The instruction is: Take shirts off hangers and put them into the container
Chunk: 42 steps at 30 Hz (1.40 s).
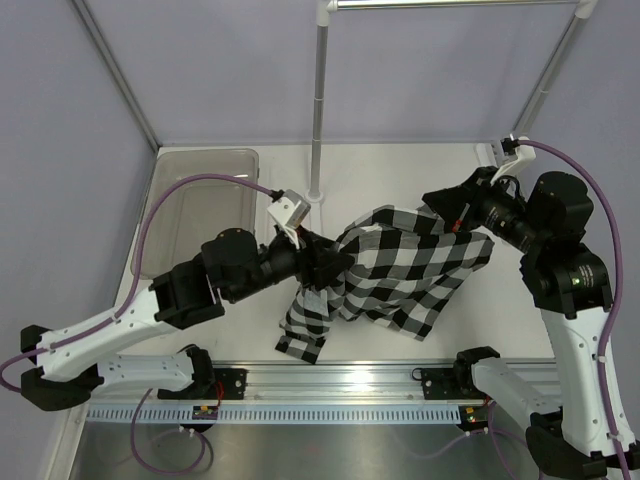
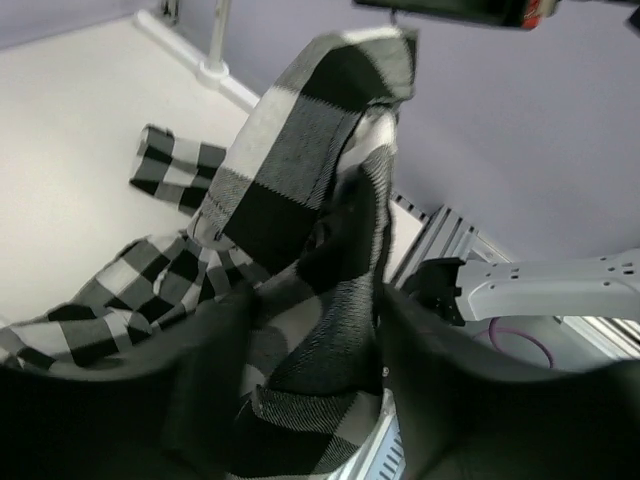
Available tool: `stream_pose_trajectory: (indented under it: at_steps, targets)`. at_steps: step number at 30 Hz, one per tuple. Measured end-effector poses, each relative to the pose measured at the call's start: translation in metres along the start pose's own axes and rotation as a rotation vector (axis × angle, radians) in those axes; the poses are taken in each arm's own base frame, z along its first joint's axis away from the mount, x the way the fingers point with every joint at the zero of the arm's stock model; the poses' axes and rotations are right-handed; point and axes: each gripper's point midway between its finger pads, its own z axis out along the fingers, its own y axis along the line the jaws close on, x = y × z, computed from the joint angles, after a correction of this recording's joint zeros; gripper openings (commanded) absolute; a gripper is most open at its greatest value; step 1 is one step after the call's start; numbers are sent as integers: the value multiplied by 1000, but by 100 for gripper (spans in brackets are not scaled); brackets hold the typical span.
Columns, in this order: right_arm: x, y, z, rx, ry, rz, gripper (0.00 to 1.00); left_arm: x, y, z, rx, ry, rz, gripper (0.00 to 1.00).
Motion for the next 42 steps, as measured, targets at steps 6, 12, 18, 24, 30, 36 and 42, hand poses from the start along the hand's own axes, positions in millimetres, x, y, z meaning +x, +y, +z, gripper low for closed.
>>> stream_pose_trajectory:
  at_steps: [6,12,18,24,30,36,42]
  targets:
    - [-7,1,-5,12,-19,-24,0,11,-2,5,2,37,-8,0]
    - [-2,-1,-5,41,-8,3,0,6,0,-4,-18,18,-23,0]
    - [18,4,-9,31,23,87,0,-12,2,-29,-19,-72,-42,1]
    - [21,-8,-7,110,22,129,0,-18,8,-38,-45,-96,-50,22]
    - [10,-112,-29,651,-88,110,0,-59,35,-107,-141,-280,-89,13]
    - [8,-124,-39,733,-105,84,0,-69,40,-121,-157,-334,-89,52]
    - [0,-98,-32,592,-104,76,0,-43,31,-70,-135,-201,-18,85]
